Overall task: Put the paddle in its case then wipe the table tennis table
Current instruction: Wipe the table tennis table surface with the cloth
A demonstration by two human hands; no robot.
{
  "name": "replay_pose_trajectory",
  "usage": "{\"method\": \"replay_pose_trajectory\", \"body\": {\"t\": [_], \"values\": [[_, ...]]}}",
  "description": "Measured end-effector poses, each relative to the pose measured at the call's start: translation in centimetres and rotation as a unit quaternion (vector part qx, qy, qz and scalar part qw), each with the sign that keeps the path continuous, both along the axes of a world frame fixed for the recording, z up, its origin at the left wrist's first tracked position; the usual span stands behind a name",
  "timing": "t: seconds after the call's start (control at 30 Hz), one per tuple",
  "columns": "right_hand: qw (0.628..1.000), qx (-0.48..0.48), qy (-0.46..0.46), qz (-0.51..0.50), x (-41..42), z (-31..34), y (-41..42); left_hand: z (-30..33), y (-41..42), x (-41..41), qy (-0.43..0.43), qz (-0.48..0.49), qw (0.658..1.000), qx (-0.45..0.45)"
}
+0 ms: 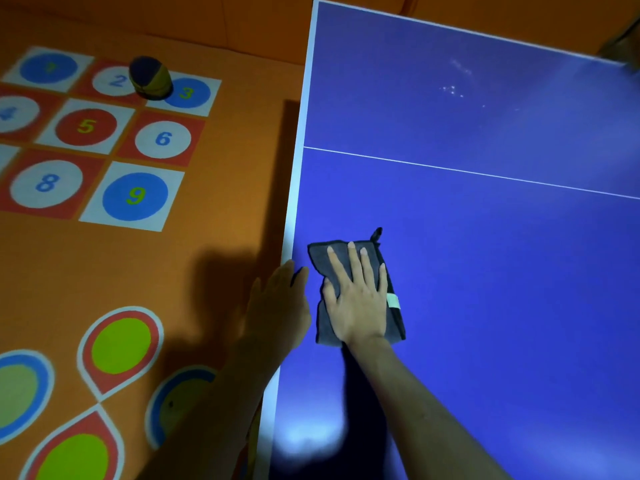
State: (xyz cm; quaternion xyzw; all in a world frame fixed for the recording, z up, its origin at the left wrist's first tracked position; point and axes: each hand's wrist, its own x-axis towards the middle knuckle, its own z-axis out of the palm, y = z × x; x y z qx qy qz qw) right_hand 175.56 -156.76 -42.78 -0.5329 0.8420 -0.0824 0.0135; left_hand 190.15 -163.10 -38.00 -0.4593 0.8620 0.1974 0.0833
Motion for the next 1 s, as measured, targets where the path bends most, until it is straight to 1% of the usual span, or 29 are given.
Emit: {"method": "replay_pose_trajectory", "body": {"t": [0.17, 0.3, 0.4, 0.57, 0.67, 0.77, 0.93, 1.0], "values": [[1.000, 0.016, 0.000, -0.019, -4.9, -0.4, -9.6, -0.3, -3.0, -2.0, 0.017, 0.022, 0.999, -0.032], [0.999, 0.006, -0.002, -0.033, -9.0, -0.9, -17.5, 0.3, -3.5, -3.2, 0.060, 0.063, 0.993, -0.077], [0.999, 0.010, 0.001, -0.034, -11.1, -0.9, -21.7, -0.2, -3.1, -3.6, 0.036, 0.070, 0.994, -0.079], [1.000, 0.017, -0.002, -0.017, -13.9, -1.3, -25.3, -1.1, -2.8, -4.0, 0.021, 0.079, 0.991, -0.108], [1.000, 0.020, 0.000, -0.004, -14.1, -1.3, -25.5, -1.4, -2.7, -3.8, 0.018, 0.065, 0.992, -0.102], [1.000, 0.020, -0.011, 0.002, -13.5, -1.0, -23.4, -1.6, -2.4, -3.4, 0.012, 0.047, 0.994, -0.098], [1.000, 0.016, -0.018, 0.003, -10.9, -0.9, -15.0, -2.0, -2.0, -3.3, 0.051, 0.071, 0.988, -0.126], [0.999, 0.021, -0.025, 0.001, -9.9, -0.8, -10.7, -2.5, -2.0, -3.0, 0.046, 0.061, 0.989, -0.127]]}}
